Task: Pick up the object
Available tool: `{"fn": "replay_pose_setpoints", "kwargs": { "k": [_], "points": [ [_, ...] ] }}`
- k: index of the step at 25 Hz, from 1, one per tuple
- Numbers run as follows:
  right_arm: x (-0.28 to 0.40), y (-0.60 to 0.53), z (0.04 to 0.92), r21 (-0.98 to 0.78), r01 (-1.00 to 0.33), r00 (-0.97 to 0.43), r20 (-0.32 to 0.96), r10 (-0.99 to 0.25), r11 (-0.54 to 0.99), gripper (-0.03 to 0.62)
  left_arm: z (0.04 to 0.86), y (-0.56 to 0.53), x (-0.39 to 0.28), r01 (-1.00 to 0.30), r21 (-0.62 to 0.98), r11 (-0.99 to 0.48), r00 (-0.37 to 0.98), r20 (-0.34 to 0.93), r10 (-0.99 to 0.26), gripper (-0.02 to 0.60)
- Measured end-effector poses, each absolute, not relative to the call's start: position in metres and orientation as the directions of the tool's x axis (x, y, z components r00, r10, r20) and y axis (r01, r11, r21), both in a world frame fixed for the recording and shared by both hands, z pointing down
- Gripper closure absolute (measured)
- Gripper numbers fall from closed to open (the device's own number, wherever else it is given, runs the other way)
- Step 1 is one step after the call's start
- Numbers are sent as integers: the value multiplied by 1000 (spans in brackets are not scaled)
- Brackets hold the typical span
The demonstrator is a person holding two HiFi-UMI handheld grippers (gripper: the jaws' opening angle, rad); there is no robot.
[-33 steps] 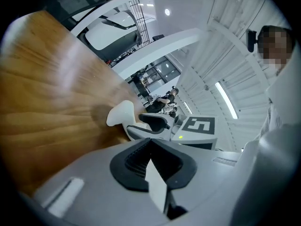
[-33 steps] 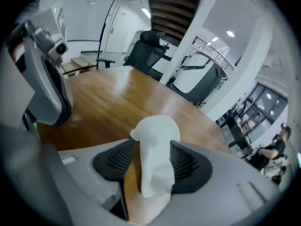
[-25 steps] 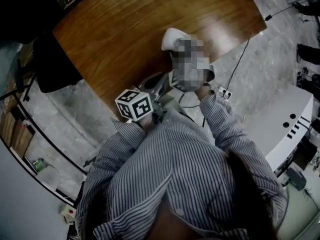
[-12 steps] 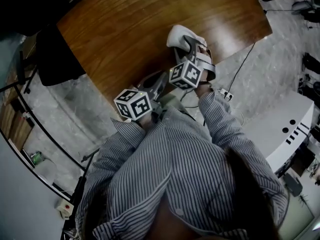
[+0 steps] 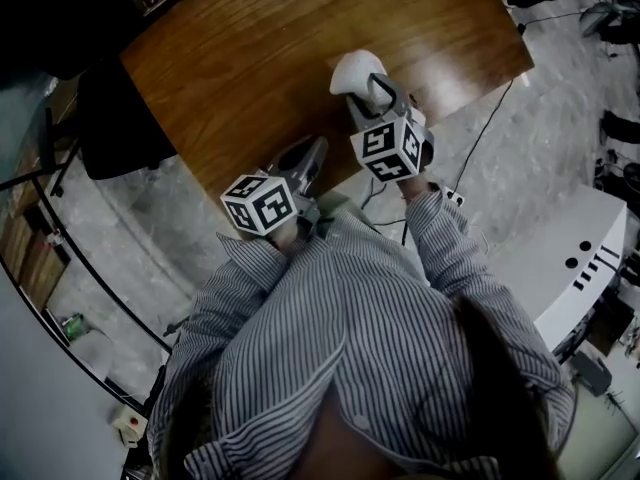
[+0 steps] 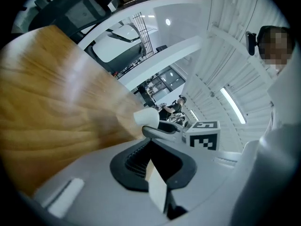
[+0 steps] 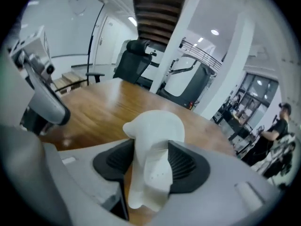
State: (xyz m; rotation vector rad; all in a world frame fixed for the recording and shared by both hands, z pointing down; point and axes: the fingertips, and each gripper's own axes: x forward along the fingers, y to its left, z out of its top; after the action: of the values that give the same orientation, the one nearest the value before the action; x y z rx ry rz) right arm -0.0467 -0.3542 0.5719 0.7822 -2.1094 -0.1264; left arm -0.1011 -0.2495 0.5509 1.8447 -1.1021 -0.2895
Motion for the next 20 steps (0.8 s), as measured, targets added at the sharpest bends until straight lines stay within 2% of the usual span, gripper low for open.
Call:
{"fn": "replay_pose_setpoints", "kwargs": {
  "k": [4, 7, 14, 20],
  "points": [
    [-43, -347, 528, 59, -639, -586, 609, -535, 767, 367, 526, -256, -101, -583, 786, -205, 556, 203, -806, 581],
    [-34, -342, 502, -133, -678, -665, 531, -526, 723, 368, 507, -264, -100, -599, 763, -243, 553, 174, -815, 581],
    [-25, -322, 468, -379, -614, -787, 364, -499, 692, 368, 481, -269, -94, -621, 729, -289, 554, 148, -819, 581],
    [-20, -306, 461, -460, -593, -805, 307, -508, 661, 370, 470, -269, -89, -622, 719, -311, 564, 136, -814, 581]
  ]
}}
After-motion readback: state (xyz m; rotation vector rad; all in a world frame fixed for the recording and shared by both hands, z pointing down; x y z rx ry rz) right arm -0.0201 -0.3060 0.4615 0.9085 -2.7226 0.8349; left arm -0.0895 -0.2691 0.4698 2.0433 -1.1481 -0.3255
